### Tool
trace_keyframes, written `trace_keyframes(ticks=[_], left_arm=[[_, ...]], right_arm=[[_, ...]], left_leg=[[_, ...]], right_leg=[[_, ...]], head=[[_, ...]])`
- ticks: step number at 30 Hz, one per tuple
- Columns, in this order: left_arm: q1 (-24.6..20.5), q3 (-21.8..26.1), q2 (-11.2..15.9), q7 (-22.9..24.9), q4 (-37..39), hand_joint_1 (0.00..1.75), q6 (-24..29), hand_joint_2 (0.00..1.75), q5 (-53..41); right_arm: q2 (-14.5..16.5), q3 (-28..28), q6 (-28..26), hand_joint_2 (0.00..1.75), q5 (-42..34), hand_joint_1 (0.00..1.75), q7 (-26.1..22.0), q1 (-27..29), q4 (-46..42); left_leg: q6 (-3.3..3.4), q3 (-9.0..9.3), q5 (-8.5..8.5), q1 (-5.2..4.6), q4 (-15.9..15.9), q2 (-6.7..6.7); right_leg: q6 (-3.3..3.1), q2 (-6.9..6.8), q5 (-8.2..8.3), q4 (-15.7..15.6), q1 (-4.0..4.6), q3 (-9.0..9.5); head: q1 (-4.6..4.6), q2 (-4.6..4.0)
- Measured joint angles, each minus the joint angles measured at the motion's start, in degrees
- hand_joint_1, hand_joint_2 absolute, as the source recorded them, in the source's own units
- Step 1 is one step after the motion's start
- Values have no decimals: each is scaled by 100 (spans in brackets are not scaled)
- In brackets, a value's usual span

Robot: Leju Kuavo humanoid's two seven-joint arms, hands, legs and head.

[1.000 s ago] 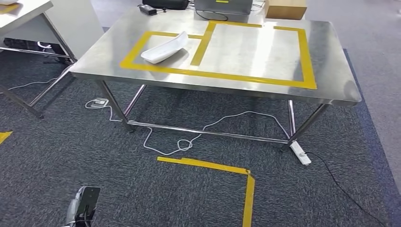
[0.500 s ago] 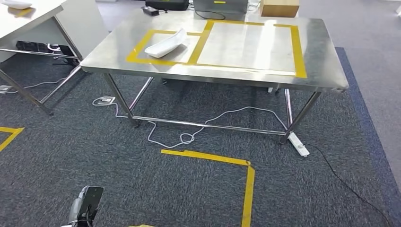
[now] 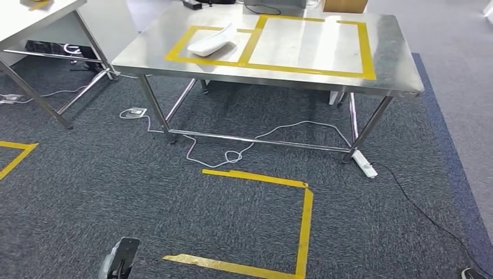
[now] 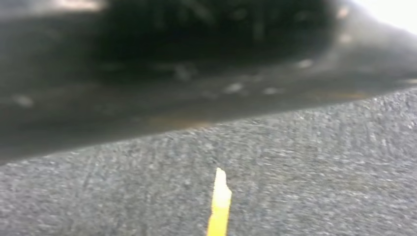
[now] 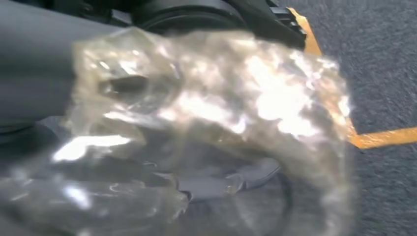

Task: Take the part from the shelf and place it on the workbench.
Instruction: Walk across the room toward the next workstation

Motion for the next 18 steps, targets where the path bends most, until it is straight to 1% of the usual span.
trace_keyframes(ticks=[1, 2, 3, 4, 5, 6, 7, 8, 9, 10, 11, 12, 13, 14, 15, 16, 17, 18], left_arm=[[-4, 0, -6, -1, 19, 0, 0, 0, -7], [-8, -1, -4, -2, 31, 0, 0, 0, -13], [-10, -1, -3, -4, 37, 0, 0, 0, -18], [-11, -1, -5, -5, 47, 0, 0, 0, -27], [-12, -1, -5, -7, 58, 0, 1, 0, -39], [-13, -3, -7, -8, 71, 0, 2, 0, -59], [-14, -5, -8, -9, 84, 0, 3, 0, -84], [-16, -9, -10, -11, 96, 0, 4, 0, -111], [-23, -16, -12, -14, 104, 0, 5, 0, -139], [-37, -27, -13, -17, 111, 0, 5, 0, -165], [-58, -40, -16, -20, 116, 0, 5, 0, -186], [-78, -52, -18, -21, 123, 0, 4, 0, -204], [-90, -61, -18, -19, 132, 0, 3, 0, -220], [-88, -67, -16, -14, 145, 0, 3, 0, -233], [-74, -74, -14, -8, 162, 0, 4, 0, -245], [-59, -84, -12, -2, 180, 0, 7, 0, -256], [-49, -95, -14, 2, 199, 0, 10, 0, -266], [-44, -105, -17, 7, 220, 0, 14, 0, -278]], right_arm=[[0, 8, -37, 0, -42, 0, 26, 12, 3], [0, 21, -66, 0, -80, 0, 51, 21, 3], [0, 36, -88, 0, -115, 0, 71, 27, 3], [0, 55, -101, 0, -143, 0, 92, 32, 1], [0, 75, -111, 0, -162, 0, 110, 39, -2], [0, 97, -120, 0, -175, 0, 130, 51, -11], [0, 122, -130, 0, -182, 0, 152, 65, -27], [0, 150, -138, 0, -184, 0, 170, 79, -45], [0, 176, -144, 0, -183, 0, 186, 96, -69], [0, 199, -146, 0, -181, 0, 196, 114, -90], [-1, 220, -146, 0, -179, 0, 201, 129, -105], [-1, 235, -146, 0, -174, 0, 203, 144, -117], [1, 248, -146, 0, -169, 0, 206, 156, -122], [4, 256, -148, 0, -164, 0, 209, 162, -126], [7, 265, -150, 0, -161, 0, 210, 170, -129], [10, 271, -155, 0, -158, 0, 213, 183, -133], [11, 274, -159, 0, -156, 0, 213, 193, -136], [11, 277, -162, 0, -152, 0, 212, 203, -138]], left_leg=[[43, -93, 82, 6, -11, 14], [67, -197, 165, 1, -8, 20], [78, -305, 251, -2, -5, 24], [75, -418, 335, -5, -2, 28], [66, -534, 417, -8, 2, 32], [51, -647, 496, -8, 6, 36], [30, -754, 572, -8, 11, 32], [3, -840, 649, -7, 19, 20], [-29, -909, 718, -13, 30, -3], [-61, -957, 788, -25, 49, -27], [-92, -989, 863, -32, 56, -52], [-125, -1017, 934, -37, 56, -79], [-157, -1035, 1006, -33, 48, -108], [-189, -1055, 1013, -20, 48, -131], [-222, -1083, 918, -9, 112, -139], [-251, -1133, 720, 2, 280, -136], [-279, -1209, 441, 12, 570, -121], [-307, -1298, 177, 20, 946, -111]], right_leg=[[26, 22, -271, 190, -13, -69], [50, 42, -616, 488, -21, -139], [68, 54, -904, 840, -28, -196], [81, 59, -1046, 1169, -34, -215], [91, 60, -1016, 1402, -39, -179], [95, 60, -831, 1477, -43, -76], [92, 64, -587, 1394, -46, 99], [78, 97, -422, 1130, -49, 369], [55, 160, -401, 694, -47, 753], [25, 228, -525, 175, -47, 1125], [-8, 284, -694, -251, -41, 1410], [-42, 298, -819, -537, -29, 1582], [-86, 270, -858, -652, -28, 1598], [-136, 216, -822, -639, -27, 1563], [-192, 159, -778, -641, -31, 1534], [-239, 96, -730, -644, -38, 1500], [-271, 28, -693, -639, -35, 1459], [-289, -34, -658, -631, -26, 1412]], head=[[1, 0], [5, 0], [7, 0], [6, 0], [6, 0], [6, 0], [5, 0], [5, 0], [5, 0], [2, 0], [-6, 0], [-5, 0], [-5, 0], [-5, 0], [-4, 0], [-13, 0], [-19, 0], [-23, 0]])
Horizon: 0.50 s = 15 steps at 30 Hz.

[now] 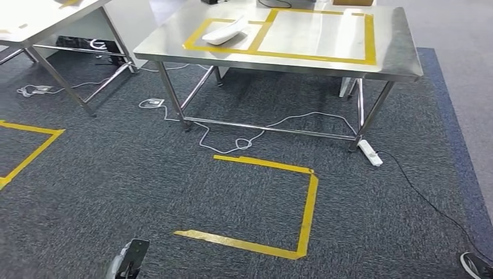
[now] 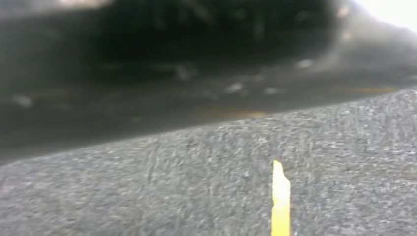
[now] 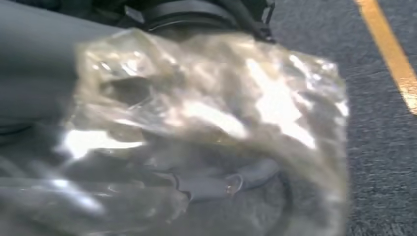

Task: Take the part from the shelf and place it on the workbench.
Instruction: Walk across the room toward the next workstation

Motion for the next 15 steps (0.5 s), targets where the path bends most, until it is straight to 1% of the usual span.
trace_keyframes(ticks=[1, 2, 3, 4, 5, 6, 7, 8, 9, 10, 11, 12, 13, 14, 15], left_arm=[[5, -6, -3, 8, 24, 0, 7, 0, -10], [14, -8, -4, 16, 50, 0, 15, 0, -21], [27, -9, -4, 27, 77, 0, 27, 0, -30], [40, -10, -4, 35, 100, 0, 40, 0, -36], [48, -10, -3, 40, 118, 0, 52, 0, -46], [48, -11, -2, 45, 130, 0, 64, 0, -58], [41, -11, 1, 52, 142, 0, 76, 0, -69], [34, -12, 3, 65, 155, 0, 86, 0, -78], [31, -12, 5, 82, 172, 0, 95, 0, -84], [36, -12, 9, 98, 192, 0, 103, 0, -86], [48, -12, 7, 113, 215, 0, 108, 0, -90], [56, -11, 7, 122, 234, 0, 115, 0, -94], [58, -11, 7, 128, 250, 0, 122, 0, -98], [55, -10, 4, 132, 264, 0, 127, 0, -102], [51, -10, 6, 136, 276, 0, 132, 0, -106]], right_arm=[[0, 1, -3, 0, 4, 0, 0, 5, -1], [0, 2, -3, 0, 9, 0, -1, 5, -2], [0, 3, -2, 0, 15, 0, -1, 3, -3], [0, 4, -2, 0, 20, 0, -2, 1, -3], [0, 5, -1, 0, 26, 0, -5, -1, -3], [0, 6, 0, 0, 33, 0, -8, -2, -3], [0, 7, 1, 0, 42, 0, -13, -4, -3], [0, 7, 2, 0, 53, 0, -16, -9, -3], [0, 7, 3, 0, 64, 0, -19, -17, -3], [0, 8, 6, 0, 73, 0, -22, -28, -5], [0, 9, 9, 0, 80, 0, -25, -40, -10], [0, 12, 11, 0, 83, 0, -29, -49, -16], [0, 16, 14, 0, 85, 0, -34, -51, -22], [0, 20, 15, 0, 88, 0, -34, -46, -25], [0, 22, 16, 0, 90, 0, -34, -38, -25]], left_leg=[[-23, -74, -173, 6, 373, 4], [-36, -89, -223, 9, 631, 8], [-36, -17, -168, 10, 696, 17], [-22, 161, -53, 8, 536, 40], [8, 429, 64, 0, 192, 103], [50, 710, 120, -21, -209, 211], [98, 928, 138, -48, -544, 316], [145, 1060, 118, -74, -770, 396], [189, 1093, 76, -97, -870, 424], [228, 1078, 69, -96, -913, 390], [261, 1072, 74, -81, -958, 345], [297, 1059, 95, -61, -995, 297], [325, 1041, 128, -40, -1024, 244], [347, 1018, 157, -28, -1037, 191], [363, 983, 177, -27, -1037, 131]], right_leg=[[-5, -65, 32, 12, 10, -50], [-6, -125, 59, 28, 19, -100], [-2, -181, 77, 47, 27, -146], [3, -236, 88, 67, 34, -181], [9, -292, 92, 85, 40, -203], [19, -348, 89, 103, 52, -217], [35, -406, 86, 116, 64, -223], [57, -460, 82, 129, 76, -227], [85, -513, 79, 139, 86, -233], [116, -565, 78, 143, 95, -220], [149, -558, 56, 159, 98, -222], [186, -462, -12, 235, 96, -256], [223, -315, -136, 415, 84, -340], [255, -137, -312, 730, 59, -505], [283, 4, -503, 1142, 35, -712]], head=[[1, 0], [1, 0], [-2, 0], [-2, 0], [-3, 0], [-2, 0], [2, 0], [3, 0], [1, 0], [0, 0], [-8, 0], [3, 0], [19, 0], [32, 0], [50, 0]])
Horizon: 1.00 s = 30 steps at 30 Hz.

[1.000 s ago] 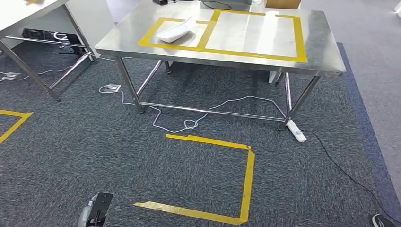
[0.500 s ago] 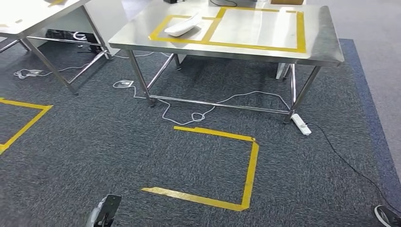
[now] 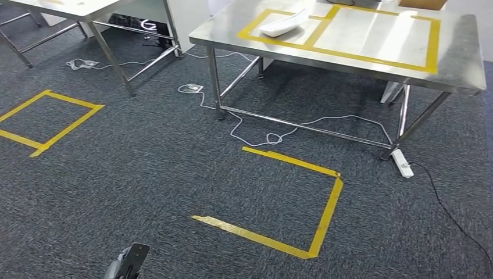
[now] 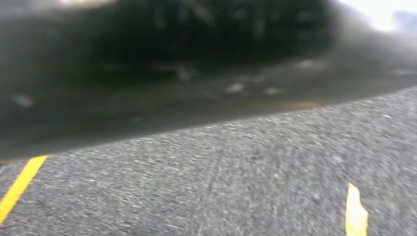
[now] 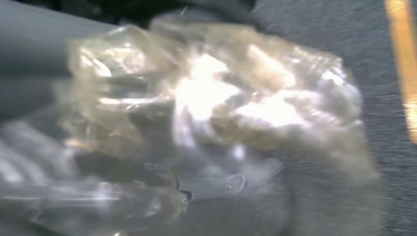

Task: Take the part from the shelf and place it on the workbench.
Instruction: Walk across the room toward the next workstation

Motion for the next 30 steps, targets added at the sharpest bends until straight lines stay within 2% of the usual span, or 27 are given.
trace_keyframes(ticks=[1, 2, 3, 4, 5, 6, 7, 8, 9, 11, 13, 15, 16, 17, 18, 19, 20, 22, 23, 24, 26, 27, 28, 30], left_arm=[[2, 0, 0, 3, 14, 0, 1, 0, -5], [12, 0, 0, 6, 31, 0, 1, 0, -11], [23, 0, 1, 9, 49, 0, 1, 0, -16], [31, 0, -1, 13, 67, 0, 1, 0, -20], [34, 0, -3, 17, 81, 0, 1, 0, -23], [29, 0, -5, 26, 92, 0, -1, 0, -25], [19, 0, -7, 39, 99, 0, -4, 0, -28], [11, 0, -9, 55, 106, 0, -8, 0, -32], [9, -1, -9, 76, 115, 0, -14, 0, -41], [32, -1, -4, 108, 150, 0, -20, 0, -64], [58, -2, 1, 126, 187, 0, -20, 0, -81], [56, -3, -6, 133, 207, 0, -19, 0, -91], [54, -3, -11, 134, 214, 0, -19, 0, -93], [59, -4, -17, 136, 223, 0, -19, 0, -96], [68, -4, -21, 139, 232, 0, -19, 0, -96], [78, -4, -21, 142, 240, 0, -18, 0, -97], [85, -4, -20, 145, 246, 0, -18, 0, -97], [76, -6, -19, 152, 250, 0, -27, 0, -102], [64, -8, -22, 157, 252, 0, -39, 0, -109], [58, -11, -26, 163, 258, 0, -56, 0, -123], [73, -23, -33, 169, 285, 0, -87, 0, -170], [91, -33, -34, 167, 300, 0, -96, 0, -197], [101, -46, -38, 164, 312, 0, -99, 0, -218], [98, -72, -54, 153, 323, 0, -98, 0, -231]], right_arm=[[0, 1, 1, 0, 2, 0, 3, 9, 1], [0, -1, 1, 0, 3, 0, 6, 16, 1], [0, -1, 1, 0, 2, 0, 7, 18, 0], [0, -1, 1, 0, 2, 0, 7, 19, -1], [0, -1, 1, 0, 2, 0, 7, 19, -1], [0, -1, 1, 0, 2, 0, 8, 19, -1], [0, -2, 3, 0, 2, 0, 8, 20, -1], [0, -2, 4, 0, 3, 0, 10, 21, 0], [0, -3, 7, 0, 5, 0, 13, 20, 1], [-1, -3, 14, 0, 8, 0, 12, 13, 1], [-2, -5, 20, 0, 10, 0, 5, 10, 1], [-2, -10, 24, 0, 15, 0, 4, 20, 1], [-2, -12, 25, 0, 17, 0, 4, 22, 1], [-2, -14, 26, 0, 19, 0, 5, 21, 1], [-2, -16, 26, 0, 20, 0, 5, 17, 1], [-2, -17, 25, 0, 20, 0, 5, 13, 1], [-2, -17, 25, 0, 20, 0, 5, 9, 1], [-2, -16, 26, 0, 26, 0, 1, 3, 1], [-2, -17, 27, 0, 37, 0, -5, -2, 1], [-2, -17, 28, 0, 57, 0, -18, -9, 1], [-2, -20, 39, 0, 117, 0, -55, -40, 2], [-2, -32, 56, 0, 161, 0, -75, -63, 8], [-2, -55, 81, 0, 210, 0, -98, -88, 24], [-2, -146, 153, 0, 351, 0, -164, -146, 95]], left_leg=[[3, -29, 15, -1, 4, -62], [-2, -47, 26, -1, 8, -124], [-12, -58, 35, 1, 15, -189], [-23, -61, 42, 5, 24, -255], [-39, -62, 45, 10, 37, -322], [-64, -71, 47, 7, 56, -388], [-95, -97, 50, 1, 85, -453], [-135, -133, 61, -3, 108, -510], [-178, -174, 78, -4, 123, -566], [-256, -239, 112, 14, 139, -651], [-308, -349, -35, 16, 340, -507], [-342, -623, -421, 12, 967, -239], [-356, -789, -609, 17, 1363, -167], [-364, -902, -713, 21, 1662, -130], [-364, -927, -714, 25, 1780, -110], [-357, -839, -612, 26, 1669, -93], [-341, -645, -442, 24, 1344, -50], [-282, -200, -174, -4, 560, 197], [-249, -66, -117, -24, 306, 294], [-219, -17, -110, -44, 190, 353], [-158, -37, -92, -60, 153, 254], [-122, -41, -70, -52, 130, 206], [-81, -48, -41, -42, 106, 149], [-22, -78, 3, -26, 82, 30]], right_leg=[[20, 63, -140, 403, -25, -209], [38, 89, -181, 677, -44, -362], [54, 99, -98, 730, -61, -418], [67, 113, 93, 550, -79, -364], [77, 157, 345, 194, -99, -223], [85, 276, 542, -196, -119, -66], [84, 392, 663, -530, -140, 62], [75, 482, 709, -725, -151, 129], [55, 530, 692, -792, -151, 141], [-25, 423, 713, -795, -151, 137], [-113, 286, 758, -813, -158, 153], [-155, 125, 780, -822, -143, 144], [-161, 37, 780, -819, -129, 129], [-166, -47, 778, -817, -116, 110], [-169, -128, 773, -816, -107, 95], [-171, -201, 764, -816, -99, 87], [-170, -268, 753, -816, -94, 91], [-146, -383, 722, -809, -69, 135], [-123, -436, 707, -805, -53, 154], [-98, -484, 696, -803, -40, 172], [-40, -571, 685, -813, -40, 209], [-8, -519, 645, -787, -48, 205], [22, -403, 551, -671, -59, 156], [61, -77, 209, -77, -81, -139]], head=[[0, 0], [-1, 0], [-1, 0], [-1, 0], [-1, 0], [2, 0], [3, 0], [1, 0], [2, 0], [-2, 1], [-35, 1], [-71, 0], [-78, 0], [-76, 0], [-78, 0], [-77, 0], [-78, 0], [-81, 0], [-72, 0], [-63, 0], [-47, 0], [-46, 0], [-40, 0], [-19, 0]])
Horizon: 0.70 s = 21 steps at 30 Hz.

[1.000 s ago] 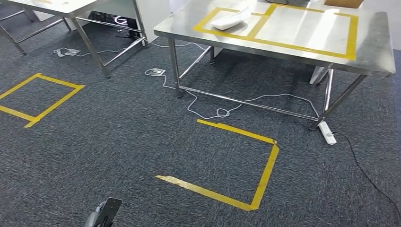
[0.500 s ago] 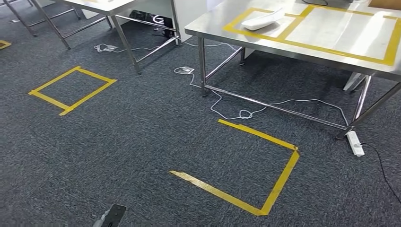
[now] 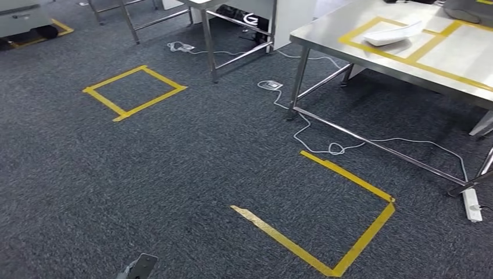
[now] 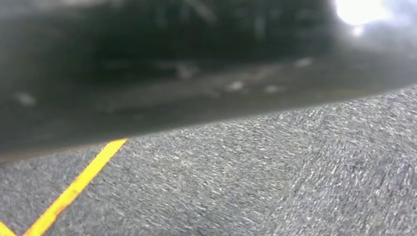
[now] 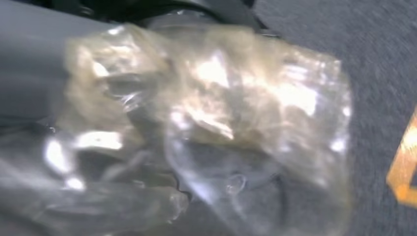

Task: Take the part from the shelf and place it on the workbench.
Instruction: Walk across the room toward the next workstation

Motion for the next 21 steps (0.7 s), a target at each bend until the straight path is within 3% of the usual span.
trace_keyframes(ticks=[2, 3, 4, 5, 7, 9, 10, 11, 12, 14, 16, 18, 19, 21], left_arm=[[-2, -11, -14, -16, 9, 0, 1, 0, 21], [6, -10, -16, -26, 15, 0, 1, 0, 46], [16, -9, -13, -35, 21, 0, 1, 0, 82], [23, -3, -8, -42, 26, 0, 2, 0, 130], [26, 38, 4, -62, 38, 0, 2, 0, 242], [37, 107, 19, -86, 56, 0, -4, 0, 327], [55, 145, 26, -93, 72, 0, -10, 0, 351], [84, 176, 42, -97, 91, 0, -23, 0, 356], [120, 202, 66, -98, 114, 0, -46, 0, 350], [167, 228, 127, -97, 160, 0, -118, 0, 316], [177, 234, 184, -97, 193, 0, -183, 0, 296], [194, 236, 246, -98, 220, 0, -220, 0, 269], [213, 236, 278, -98, 234, 0, -232, 0, 256], [249, 236, 335, -97, 258, 0, -241, 0, 225]], right_arm=[[-1, -130, 64, 0, 211, 0, -115, -80, 128], [-6, -200, 81, 0, 324, 0, -185, -132, 209], [-16, -271, 89, 0, 436, 0, -265, -192, 302], [-33, -340, 88, 0, 536, 0, -353, -261, 407], [-86, -492, 73, 0, 747, 0, -585, -411, 663], [-146, -652, 57, 0, 971, 0, -835, -551, 929], [-173, -725, 52, 0, 1074, 0, -941, -611, 1049], [-196, -787, 50, 0, 1164, 0, -1025, -670, 1152], [-217, -837, 46, 0, 1242, 0, -1087, -727, 1248], [-255, -922, 38, 0, 1357, 0, -1171, -823, 1433], [-283, -995, 33, 0, 1441, 0, -1220, -878, 1595], [-310, -1055, 33, 0, 1521, 0, -1259, -929, 1739], [-325, -1081, 33, 0, 1562, 0, -1278, -961, 1807], [-349, -1123, 34, 0, 1631, 0, -1321, -1022, 1928]], left_leg=[[21, -33, 16, -5, 4, -142], [23, -37, 20, -7, 6, -213], [20, -35, 22, -8, 10, -287], [15, -30, 24, -7, 15, -362], [-19, -40, 22, -11, 40, -502], [-96, -94, 36, -4, 67, -637], [-143, -125, 54, 8, 73, -706], [-188, -152, 77, 27, 69, -776], [-220, -175, 75, 41, 85, -760], [-266, -314, -111, 40, 359, -507], [-312, -628, -484, 51, 1030, -221], [-359, -879, -693, 81, 1612, -157], [-378, -870, -652, 97, 1645, -141], [-409, -529, -344, 137, 1095, -48]], right_leg=[[14, 148, -280, 753, -10, -385], [16, 168, -275, 928, -11, -496], [16, 181, -148, 870, -14, -501], [11, 212, 70, 600, -20, -406], [-7, 492, 490, -182, -52, -94], [-33, 739, 613, -611, -68, 92], [-52, 748, 599, -650, -58, 116], [-83, 679, 610, -669, -48, 134], [-120, 604, 632, -694, -45, 151], [-194, 432, 669, -755, -50, 180], [-235, 233, 667, -771, -34, 185], [-243, 41, 652, -769, -23, 156], [-237, -42, 642, -768, -23, 144], [-206, -184, 612, -760, -28, 152]], head=[[12, 0], [13, 0], [14, 0], [13, 0], [12, 0], [9, 0], [6, 0], [6, 0], [8, 0], [-17, 0], [-41, 0], [-43, 0], [-44, 0], [-44, 0]])
